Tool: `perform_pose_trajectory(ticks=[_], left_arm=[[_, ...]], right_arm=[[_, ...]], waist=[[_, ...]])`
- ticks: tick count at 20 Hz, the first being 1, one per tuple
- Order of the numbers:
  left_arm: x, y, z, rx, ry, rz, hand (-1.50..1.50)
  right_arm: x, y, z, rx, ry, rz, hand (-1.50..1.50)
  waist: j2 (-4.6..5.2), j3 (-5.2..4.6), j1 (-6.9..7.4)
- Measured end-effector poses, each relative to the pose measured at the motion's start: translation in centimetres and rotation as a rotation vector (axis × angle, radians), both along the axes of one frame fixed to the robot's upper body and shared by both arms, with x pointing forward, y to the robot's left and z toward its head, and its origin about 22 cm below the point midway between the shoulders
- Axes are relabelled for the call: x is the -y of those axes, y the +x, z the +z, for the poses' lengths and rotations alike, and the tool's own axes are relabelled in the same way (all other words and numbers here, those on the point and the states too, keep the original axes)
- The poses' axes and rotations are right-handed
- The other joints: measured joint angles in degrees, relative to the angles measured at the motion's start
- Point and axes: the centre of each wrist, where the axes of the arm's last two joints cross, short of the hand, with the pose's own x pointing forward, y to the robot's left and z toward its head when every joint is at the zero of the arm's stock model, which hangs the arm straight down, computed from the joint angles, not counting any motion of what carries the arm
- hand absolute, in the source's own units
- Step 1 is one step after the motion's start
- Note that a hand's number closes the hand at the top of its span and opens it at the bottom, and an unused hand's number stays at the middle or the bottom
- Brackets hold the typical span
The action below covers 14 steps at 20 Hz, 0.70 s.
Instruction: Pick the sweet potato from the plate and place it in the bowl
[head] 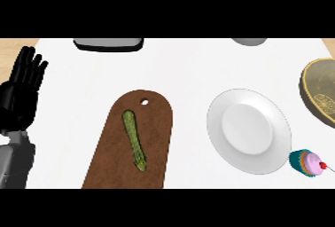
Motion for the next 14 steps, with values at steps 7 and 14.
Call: perform_pose_trajectory(ticks=[7,14], left_arm=[[0.5,0.6,0.3,-0.004,0.001,-0.015,0.0],[0.4,0.7,0.1,-0.006,0.003,-0.016,0.0]], right_arm=[[-1.6,3.2,0.9,-0.051,0.026,0.067,1.5],[-4.5,8.4,-0.5,-0.147,0.035,0.158,1.5]], waist=[[0.12,-0.15,0.91],[0.14,-0.26,1.04]])
